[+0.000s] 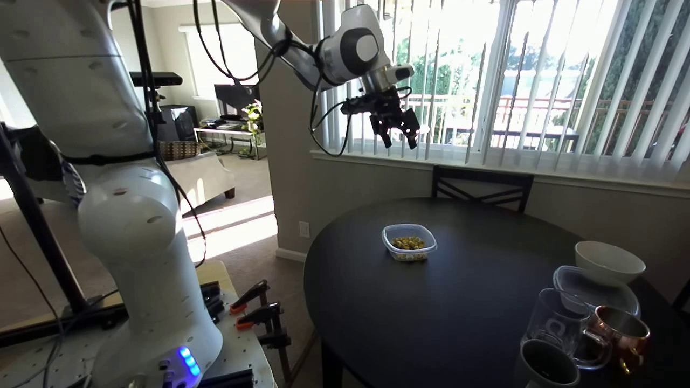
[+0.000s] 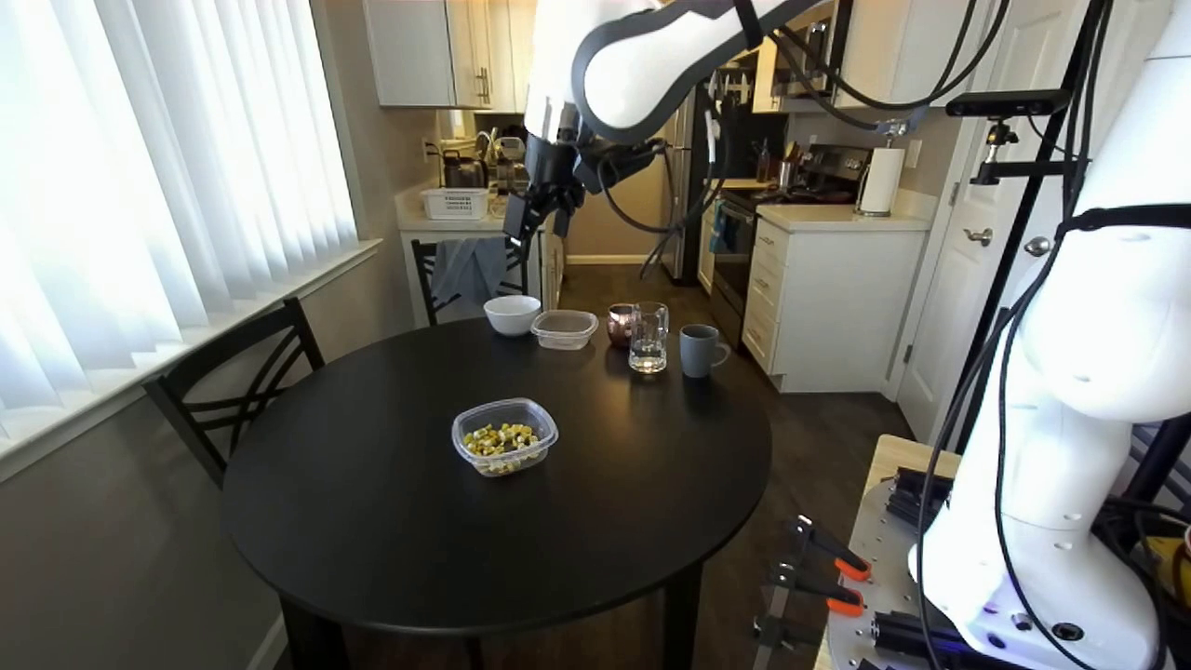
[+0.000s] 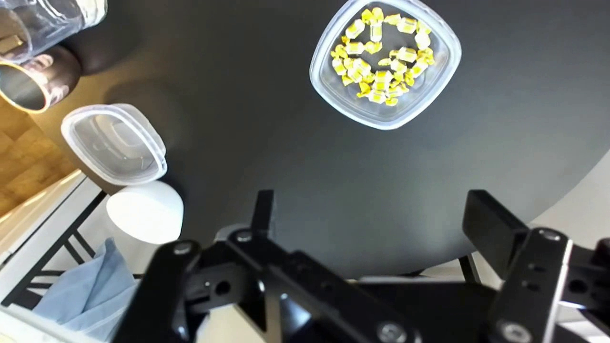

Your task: Pour out the contents from the bowl

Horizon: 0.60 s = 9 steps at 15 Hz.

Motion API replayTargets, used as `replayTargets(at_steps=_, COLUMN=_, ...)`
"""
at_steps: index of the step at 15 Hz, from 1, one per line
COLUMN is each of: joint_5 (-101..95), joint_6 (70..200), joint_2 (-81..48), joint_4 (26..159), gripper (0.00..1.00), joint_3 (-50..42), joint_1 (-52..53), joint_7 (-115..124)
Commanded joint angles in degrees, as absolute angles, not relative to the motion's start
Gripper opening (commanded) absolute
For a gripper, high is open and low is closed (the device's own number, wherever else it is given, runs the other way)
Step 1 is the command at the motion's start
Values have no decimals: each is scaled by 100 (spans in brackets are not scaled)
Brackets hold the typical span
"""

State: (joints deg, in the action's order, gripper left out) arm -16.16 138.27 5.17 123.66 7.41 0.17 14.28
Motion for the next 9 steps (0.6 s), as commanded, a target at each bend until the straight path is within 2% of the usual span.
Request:
replayTargets(at_steps=1, joint_5=-1463, joint_6=14227, joint_2=-44, joint_4=12320, gripper=100, joint_3=676, joint_1=153, joint_7=1985)
replayTargets(at_steps=5, joint_5=-786, joint_6=15248, joint_2=-369, joint_4=12646, gripper=100, joint_3=687, joint_1=367, joint_7=1961)
replayTargets(at_steps=6, joint_5=-1051, joint_6=14751, joint_2=-339, joint_4=12411, gripper=100, joint_3=586, joint_1=370, joint_7=2016)
replayTargets(at_steps=9, joint_5=-884, joint_6=15108, joint_2=-464, joint_4=12530, gripper=100, joint_3=592, joint_1=477, joint_7=2014)
